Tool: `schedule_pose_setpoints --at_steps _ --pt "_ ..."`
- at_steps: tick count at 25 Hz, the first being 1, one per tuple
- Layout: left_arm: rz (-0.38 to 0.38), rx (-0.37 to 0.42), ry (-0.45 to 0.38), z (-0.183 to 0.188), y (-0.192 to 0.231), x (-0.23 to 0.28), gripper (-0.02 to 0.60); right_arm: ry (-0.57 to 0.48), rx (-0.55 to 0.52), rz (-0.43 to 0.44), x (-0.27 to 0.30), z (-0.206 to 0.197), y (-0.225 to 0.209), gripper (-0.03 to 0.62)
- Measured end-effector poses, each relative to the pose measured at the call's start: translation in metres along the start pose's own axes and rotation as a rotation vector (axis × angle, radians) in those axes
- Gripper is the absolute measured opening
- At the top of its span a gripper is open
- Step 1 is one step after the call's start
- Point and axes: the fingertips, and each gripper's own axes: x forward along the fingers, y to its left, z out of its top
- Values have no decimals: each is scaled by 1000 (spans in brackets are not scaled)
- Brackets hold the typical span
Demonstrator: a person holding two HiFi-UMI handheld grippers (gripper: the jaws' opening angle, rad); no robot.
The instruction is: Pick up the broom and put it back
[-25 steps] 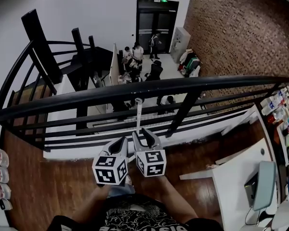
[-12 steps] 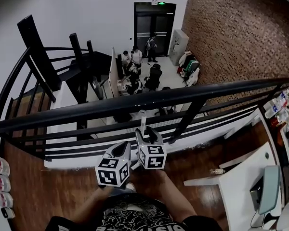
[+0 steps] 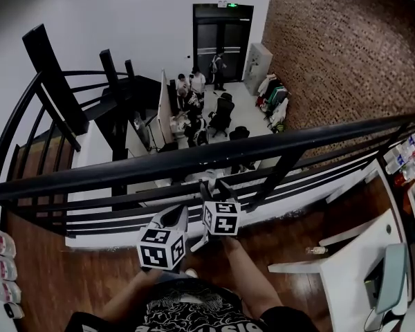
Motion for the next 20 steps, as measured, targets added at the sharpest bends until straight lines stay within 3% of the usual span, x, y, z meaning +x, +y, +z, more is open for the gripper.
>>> schedule_pose_setpoints --at_steps 7,10,20 --pt "-9 2 5 3 8 10 3 33 -8 -31 18 -9 -11 167" --pt "-14 2 9 3 8 12 5 31 -33 -40 18 -9 -13 104" --pt "-17 -1 1 6 -1 5 3 28 -88 -30 0 -14 -8 101"
